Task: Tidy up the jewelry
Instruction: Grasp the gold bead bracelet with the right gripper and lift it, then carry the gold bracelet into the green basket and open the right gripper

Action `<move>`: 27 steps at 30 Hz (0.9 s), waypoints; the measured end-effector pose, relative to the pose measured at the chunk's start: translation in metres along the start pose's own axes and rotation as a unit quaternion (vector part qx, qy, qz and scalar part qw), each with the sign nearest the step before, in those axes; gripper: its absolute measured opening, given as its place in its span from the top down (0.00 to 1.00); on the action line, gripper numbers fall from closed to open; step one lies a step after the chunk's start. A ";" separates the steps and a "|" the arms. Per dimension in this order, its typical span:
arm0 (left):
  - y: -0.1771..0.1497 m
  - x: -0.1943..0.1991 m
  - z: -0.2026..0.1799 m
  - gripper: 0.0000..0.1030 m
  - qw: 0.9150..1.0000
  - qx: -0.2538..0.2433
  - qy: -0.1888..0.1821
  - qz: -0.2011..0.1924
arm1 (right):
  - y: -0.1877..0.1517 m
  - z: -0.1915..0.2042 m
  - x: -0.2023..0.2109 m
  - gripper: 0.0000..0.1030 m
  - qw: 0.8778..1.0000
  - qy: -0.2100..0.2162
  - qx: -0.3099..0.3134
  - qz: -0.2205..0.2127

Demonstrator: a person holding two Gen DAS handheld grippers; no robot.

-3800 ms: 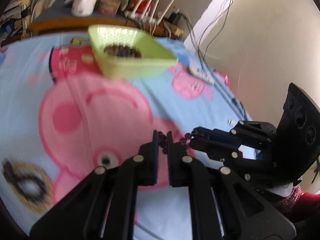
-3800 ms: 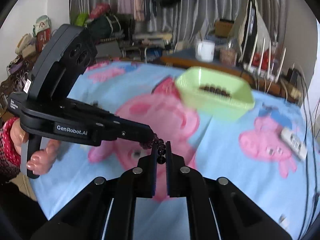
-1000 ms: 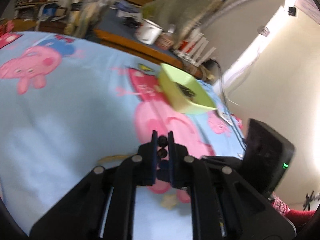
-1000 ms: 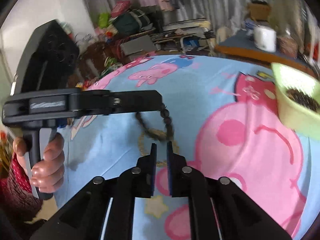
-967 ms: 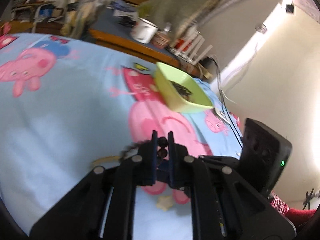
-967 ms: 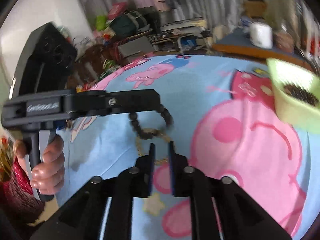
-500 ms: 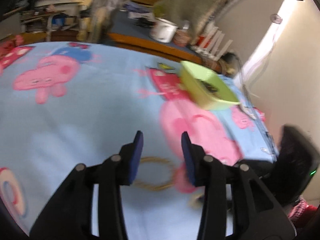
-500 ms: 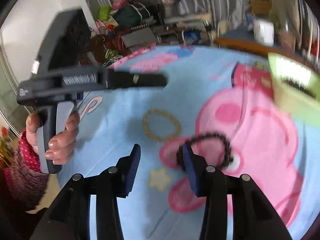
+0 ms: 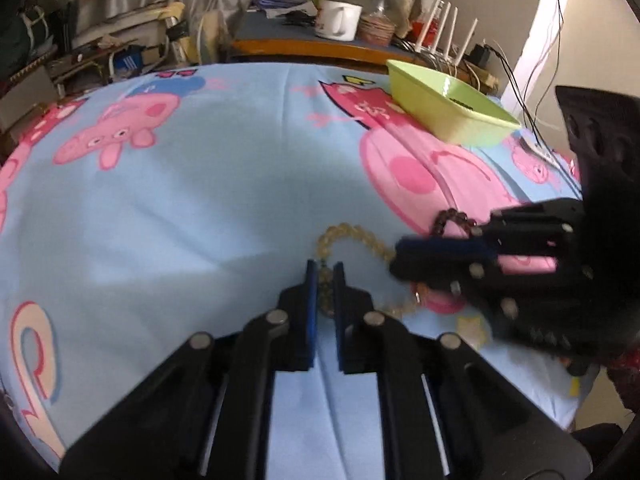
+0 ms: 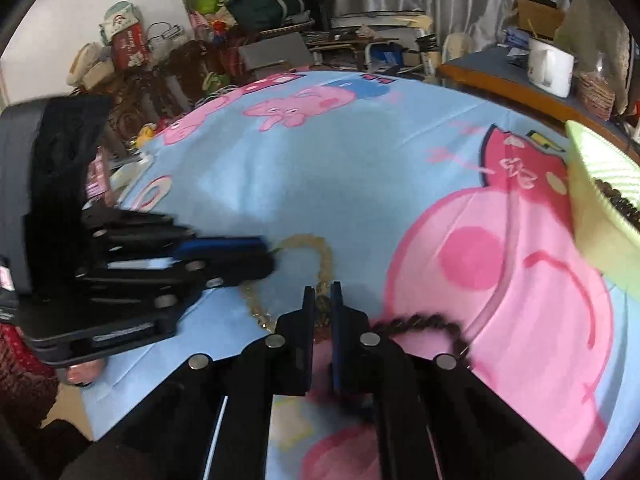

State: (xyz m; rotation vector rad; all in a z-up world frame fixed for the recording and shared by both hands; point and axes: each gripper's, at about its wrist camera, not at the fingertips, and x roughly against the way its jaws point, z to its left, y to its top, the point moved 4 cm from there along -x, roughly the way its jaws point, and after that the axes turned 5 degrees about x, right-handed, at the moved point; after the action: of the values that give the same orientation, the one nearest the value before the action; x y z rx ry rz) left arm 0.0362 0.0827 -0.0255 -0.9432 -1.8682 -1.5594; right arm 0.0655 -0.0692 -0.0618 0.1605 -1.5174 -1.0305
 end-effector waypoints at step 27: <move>-0.008 -0.040 -0.187 0.93 0.976 -0.123 -0.171 0.049 | -0.133 -0.070 0.136 1.00 0.981 -0.139 -0.120 -0.059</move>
State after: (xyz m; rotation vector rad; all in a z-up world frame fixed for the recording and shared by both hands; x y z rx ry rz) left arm 0.0476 -0.1087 -0.0239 -1.4743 -1.8402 -1.6772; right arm 0.0307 -0.2683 -0.0600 -0.0669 -1.6317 -1.3663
